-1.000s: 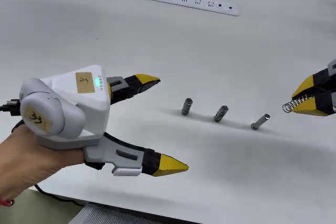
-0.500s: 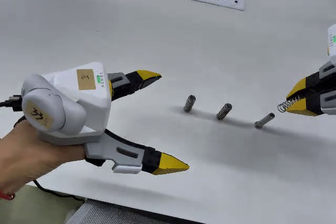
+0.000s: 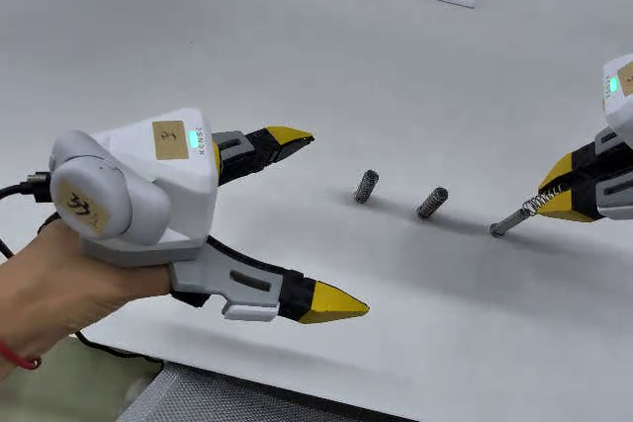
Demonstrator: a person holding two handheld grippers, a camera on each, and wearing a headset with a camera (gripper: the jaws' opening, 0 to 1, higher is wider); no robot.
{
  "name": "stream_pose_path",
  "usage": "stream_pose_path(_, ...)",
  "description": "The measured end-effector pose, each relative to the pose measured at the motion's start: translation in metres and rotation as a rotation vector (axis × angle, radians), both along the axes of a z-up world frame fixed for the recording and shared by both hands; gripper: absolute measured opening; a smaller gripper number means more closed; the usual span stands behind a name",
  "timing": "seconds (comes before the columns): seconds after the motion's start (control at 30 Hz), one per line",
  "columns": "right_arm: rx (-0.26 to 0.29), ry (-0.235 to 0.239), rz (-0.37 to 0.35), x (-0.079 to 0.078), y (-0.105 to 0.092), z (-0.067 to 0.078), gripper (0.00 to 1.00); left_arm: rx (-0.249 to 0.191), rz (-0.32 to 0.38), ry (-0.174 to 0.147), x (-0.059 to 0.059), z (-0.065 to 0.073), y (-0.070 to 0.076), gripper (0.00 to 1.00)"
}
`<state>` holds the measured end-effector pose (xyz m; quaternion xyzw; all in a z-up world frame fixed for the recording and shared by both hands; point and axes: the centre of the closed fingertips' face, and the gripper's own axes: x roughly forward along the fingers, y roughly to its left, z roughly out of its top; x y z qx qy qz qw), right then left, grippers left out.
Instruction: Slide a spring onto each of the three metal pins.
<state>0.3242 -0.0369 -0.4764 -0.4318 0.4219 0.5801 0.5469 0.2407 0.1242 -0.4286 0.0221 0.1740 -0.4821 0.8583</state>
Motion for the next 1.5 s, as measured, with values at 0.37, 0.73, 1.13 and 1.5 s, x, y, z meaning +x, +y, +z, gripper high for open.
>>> stream_pose_path(0.37,-0.012,0.013,0.004,0.001,-0.001,-0.01,0.12,-0.01,0.002,0.005,0.001,0.0,-0.002,1.0)
stream_pose_path(0.73,-0.021,0.01,0.013,-0.002,0.002,-0.023,0.12,-0.017,0.001,0.009,0.001,-0.001,-0.003,1.0)
stream_pose_path(1.13,-0.034,-0.013,0.036,-0.004,0.004,-0.04,0.12,-0.022,0.005,0.011,0.001,-0.002,-0.005,1.0)
stream_pose_path(1.5,-0.041,-0.018,0.035,-0.007,0.005,-0.052,0.12,-0.024,0.007,0.013,0.001,-0.002,-0.005,1.0)
